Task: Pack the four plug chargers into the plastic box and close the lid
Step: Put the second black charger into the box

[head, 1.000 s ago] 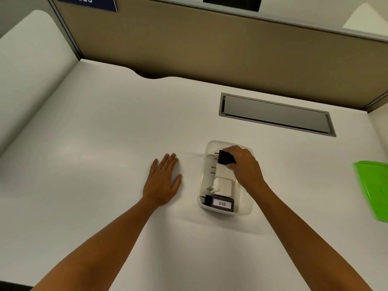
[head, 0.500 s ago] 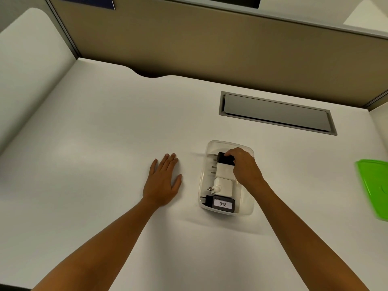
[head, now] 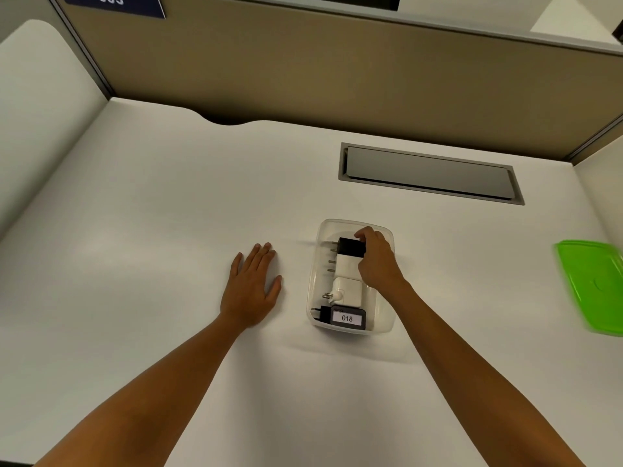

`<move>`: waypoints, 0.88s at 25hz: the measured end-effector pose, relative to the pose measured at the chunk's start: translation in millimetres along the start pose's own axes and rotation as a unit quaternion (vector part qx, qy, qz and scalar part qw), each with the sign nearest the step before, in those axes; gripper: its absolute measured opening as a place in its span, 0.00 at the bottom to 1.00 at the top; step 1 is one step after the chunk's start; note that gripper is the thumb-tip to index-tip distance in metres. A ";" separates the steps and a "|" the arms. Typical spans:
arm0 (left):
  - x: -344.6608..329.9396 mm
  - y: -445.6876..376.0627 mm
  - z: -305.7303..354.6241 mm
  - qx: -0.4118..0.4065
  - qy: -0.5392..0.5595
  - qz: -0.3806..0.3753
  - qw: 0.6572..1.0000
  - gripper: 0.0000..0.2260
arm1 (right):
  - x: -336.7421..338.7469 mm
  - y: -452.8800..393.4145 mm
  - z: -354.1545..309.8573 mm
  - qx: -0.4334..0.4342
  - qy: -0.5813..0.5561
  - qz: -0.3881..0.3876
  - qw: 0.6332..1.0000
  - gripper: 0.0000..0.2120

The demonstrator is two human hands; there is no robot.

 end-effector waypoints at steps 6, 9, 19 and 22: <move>0.0 -0.8 2.9 0.009 0.029 0.010 0.999 0.26 | 28.4 15.5 -6.9 0.062 -0.102 0.070 0.990 0.18; 8.6 -12.1 12.6 0.099 0.162 0.059 0.980 0.23 | 62.6 27.9 12.3 0.096 -0.157 0.162 0.970 0.12; 51.1 -85.2 168.1 0.024 0.334 0.154 0.929 0.16 | 141.5 56.7 181.9 -0.011 -0.155 0.291 0.944 0.11; 29.9 -86.2 222.2 -0.003 0.351 0.111 0.930 0.17 | 159.4 57.8 233.1 -0.059 -0.136 0.305 0.941 0.12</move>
Point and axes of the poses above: each hand's wrist, its own y-axis away from the middle knuckle, its own x-axis out of the back of the hand, z = x × y, the point moved 6 cm from there along -y, towards the middle knuckle, and after that the axes turned 5 degrees about z, right-handed, at the moved point
